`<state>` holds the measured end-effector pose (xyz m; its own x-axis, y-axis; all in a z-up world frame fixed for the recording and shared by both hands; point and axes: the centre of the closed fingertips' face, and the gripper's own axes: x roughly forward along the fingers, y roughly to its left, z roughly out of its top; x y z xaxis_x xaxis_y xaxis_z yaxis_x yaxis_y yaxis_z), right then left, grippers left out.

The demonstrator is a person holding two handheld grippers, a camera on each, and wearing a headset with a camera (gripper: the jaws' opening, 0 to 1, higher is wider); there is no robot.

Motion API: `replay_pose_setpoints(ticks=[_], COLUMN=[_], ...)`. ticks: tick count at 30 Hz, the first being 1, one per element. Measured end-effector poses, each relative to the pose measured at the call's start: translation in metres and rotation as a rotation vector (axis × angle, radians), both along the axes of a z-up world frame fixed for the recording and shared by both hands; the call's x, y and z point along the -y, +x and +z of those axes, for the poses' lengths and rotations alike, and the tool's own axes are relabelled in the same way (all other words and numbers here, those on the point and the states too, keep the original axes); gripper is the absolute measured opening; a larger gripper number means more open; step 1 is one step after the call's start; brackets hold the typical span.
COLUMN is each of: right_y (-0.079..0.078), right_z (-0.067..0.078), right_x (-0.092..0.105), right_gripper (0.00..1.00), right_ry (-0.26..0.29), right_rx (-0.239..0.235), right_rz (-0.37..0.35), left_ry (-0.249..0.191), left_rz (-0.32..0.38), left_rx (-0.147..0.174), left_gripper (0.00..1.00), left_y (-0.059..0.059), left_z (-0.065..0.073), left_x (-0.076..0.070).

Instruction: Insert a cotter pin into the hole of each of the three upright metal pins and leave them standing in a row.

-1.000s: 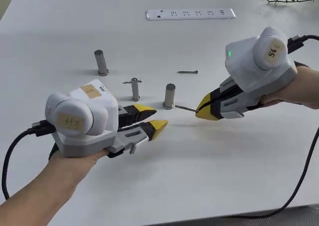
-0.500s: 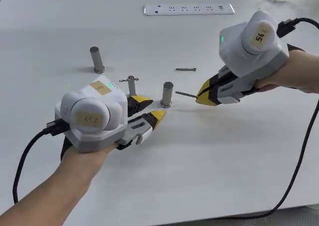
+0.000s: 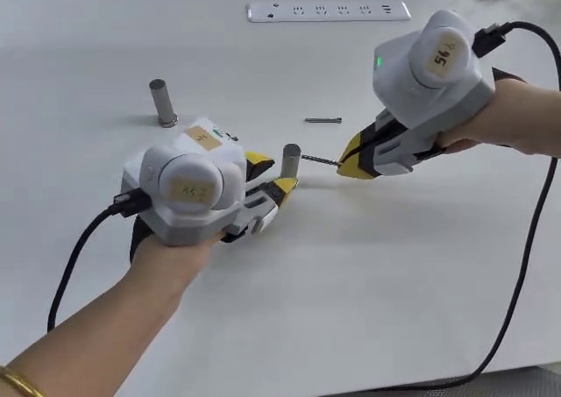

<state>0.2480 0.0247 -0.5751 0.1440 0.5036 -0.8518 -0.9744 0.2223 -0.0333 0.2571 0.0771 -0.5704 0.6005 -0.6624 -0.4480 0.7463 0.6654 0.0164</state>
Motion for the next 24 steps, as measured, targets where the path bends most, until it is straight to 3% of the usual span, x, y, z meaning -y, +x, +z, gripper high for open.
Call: replay_pose_setpoints(ticks=[8, 24], right_y=[0.003, 0.0], right_z=[-0.001, 0.004], right_x=[0.0, -0.001], right_gripper=[0.0, 0.0], right_ry=[0.002, -0.008], right_rx=[-0.002, 0.007], right_rz=[0.002, 0.01], left_ry=[0.024, 0.038], left_rz=[-0.016, 0.002], left_rx=[0.002, -0.029], left_gripper=[0.17, 0.14], left_y=[0.008, 0.008], left_z=[-0.006, -0.016], left_x=[0.009, 0.007])
